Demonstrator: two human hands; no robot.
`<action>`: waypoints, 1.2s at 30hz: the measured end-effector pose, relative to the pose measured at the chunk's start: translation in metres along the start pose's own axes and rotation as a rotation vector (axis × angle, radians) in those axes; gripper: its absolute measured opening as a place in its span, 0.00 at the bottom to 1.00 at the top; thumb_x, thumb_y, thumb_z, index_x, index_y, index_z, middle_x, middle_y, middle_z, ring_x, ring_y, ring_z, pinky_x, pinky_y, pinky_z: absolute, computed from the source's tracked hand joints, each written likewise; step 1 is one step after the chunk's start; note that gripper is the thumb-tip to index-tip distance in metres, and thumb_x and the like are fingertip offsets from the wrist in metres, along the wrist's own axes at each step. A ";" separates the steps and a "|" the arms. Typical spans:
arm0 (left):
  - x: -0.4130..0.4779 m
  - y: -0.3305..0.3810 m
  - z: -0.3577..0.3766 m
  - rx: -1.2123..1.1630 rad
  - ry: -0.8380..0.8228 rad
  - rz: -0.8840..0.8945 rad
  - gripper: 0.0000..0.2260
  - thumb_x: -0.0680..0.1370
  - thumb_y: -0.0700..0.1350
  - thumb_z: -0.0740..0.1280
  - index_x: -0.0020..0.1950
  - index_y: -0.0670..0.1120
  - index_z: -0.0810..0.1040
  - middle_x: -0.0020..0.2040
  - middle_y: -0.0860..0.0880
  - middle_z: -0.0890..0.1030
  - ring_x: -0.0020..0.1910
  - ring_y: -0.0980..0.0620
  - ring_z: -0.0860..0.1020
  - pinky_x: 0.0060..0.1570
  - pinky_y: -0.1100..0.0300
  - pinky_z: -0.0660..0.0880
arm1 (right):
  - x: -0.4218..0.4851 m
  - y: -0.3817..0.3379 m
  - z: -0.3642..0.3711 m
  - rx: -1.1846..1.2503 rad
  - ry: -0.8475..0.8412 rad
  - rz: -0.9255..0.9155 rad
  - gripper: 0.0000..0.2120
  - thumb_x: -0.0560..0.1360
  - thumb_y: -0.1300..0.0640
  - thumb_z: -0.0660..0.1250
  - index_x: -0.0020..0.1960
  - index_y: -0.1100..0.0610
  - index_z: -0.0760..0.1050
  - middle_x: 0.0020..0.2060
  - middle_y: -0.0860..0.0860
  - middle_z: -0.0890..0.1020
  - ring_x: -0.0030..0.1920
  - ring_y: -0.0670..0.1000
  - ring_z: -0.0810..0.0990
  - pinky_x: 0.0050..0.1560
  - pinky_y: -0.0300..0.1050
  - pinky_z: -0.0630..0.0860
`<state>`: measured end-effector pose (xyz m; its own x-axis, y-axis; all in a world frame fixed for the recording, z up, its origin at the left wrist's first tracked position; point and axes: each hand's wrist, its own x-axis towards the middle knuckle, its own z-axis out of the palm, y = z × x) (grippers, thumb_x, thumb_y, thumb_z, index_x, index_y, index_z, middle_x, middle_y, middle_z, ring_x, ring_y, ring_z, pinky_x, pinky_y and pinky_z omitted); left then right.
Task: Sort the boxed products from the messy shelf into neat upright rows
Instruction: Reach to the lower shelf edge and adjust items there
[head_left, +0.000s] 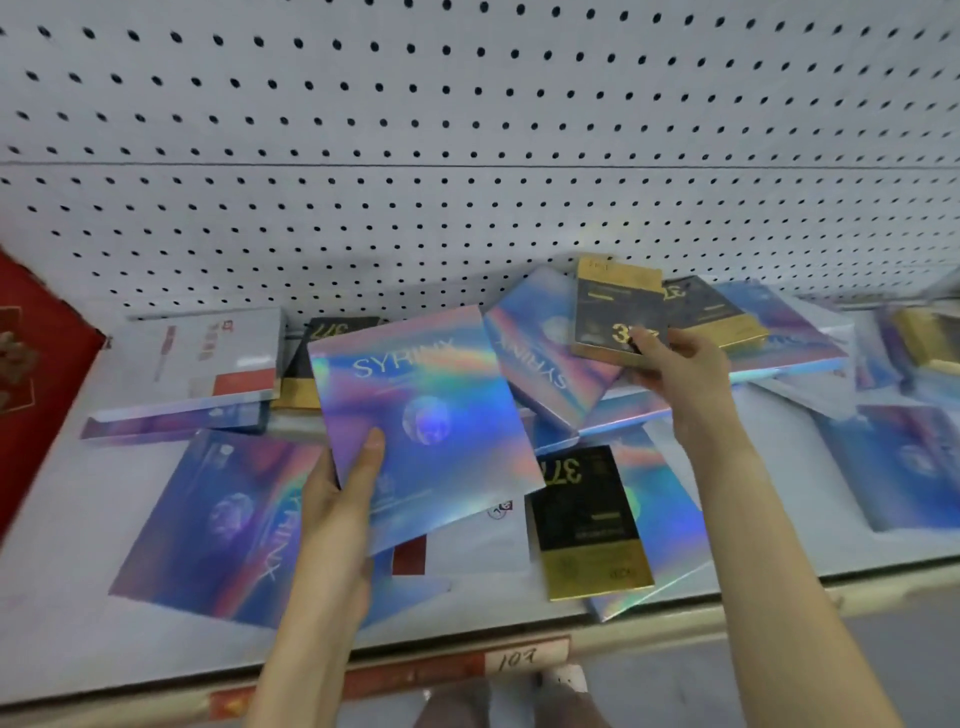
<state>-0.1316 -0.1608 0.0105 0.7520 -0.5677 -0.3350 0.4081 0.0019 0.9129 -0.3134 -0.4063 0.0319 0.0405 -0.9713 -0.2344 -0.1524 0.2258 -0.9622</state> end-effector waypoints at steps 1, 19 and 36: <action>-0.002 -0.002 0.004 0.002 0.019 -0.018 0.08 0.76 0.51 0.67 0.54 0.53 0.81 0.52 0.54 0.85 0.54 0.51 0.82 0.52 0.52 0.77 | -0.004 0.000 -0.009 0.081 -0.057 0.027 0.15 0.76 0.59 0.70 0.59 0.64 0.75 0.50 0.57 0.82 0.48 0.52 0.83 0.47 0.44 0.82; -0.164 -0.095 0.199 0.185 -0.205 0.032 0.16 0.79 0.56 0.61 0.61 0.50 0.79 0.58 0.55 0.82 0.57 0.55 0.78 0.61 0.55 0.73 | -0.130 0.071 -0.280 0.235 -0.076 0.121 0.13 0.72 0.56 0.72 0.55 0.57 0.78 0.46 0.54 0.86 0.44 0.52 0.85 0.37 0.40 0.78; -0.323 -0.215 0.418 0.268 -0.353 -0.026 0.08 0.79 0.53 0.64 0.50 0.51 0.80 0.54 0.49 0.83 0.57 0.44 0.79 0.62 0.44 0.72 | -0.073 0.095 -0.582 0.099 0.018 0.117 0.10 0.76 0.53 0.69 0.57 0.53 0.77 0.45 0.54 0.85 0.41 0.48 0.85 0.36 0.39 0.78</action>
<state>-0.6784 -0.3221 0.0201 0.5013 -0.8111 -0.3013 0.2409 -0.2036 0.9490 -0.9050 -0.3570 0.0388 0.0107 -0.9389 -0.3441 -0.0572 0.3430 -0.9376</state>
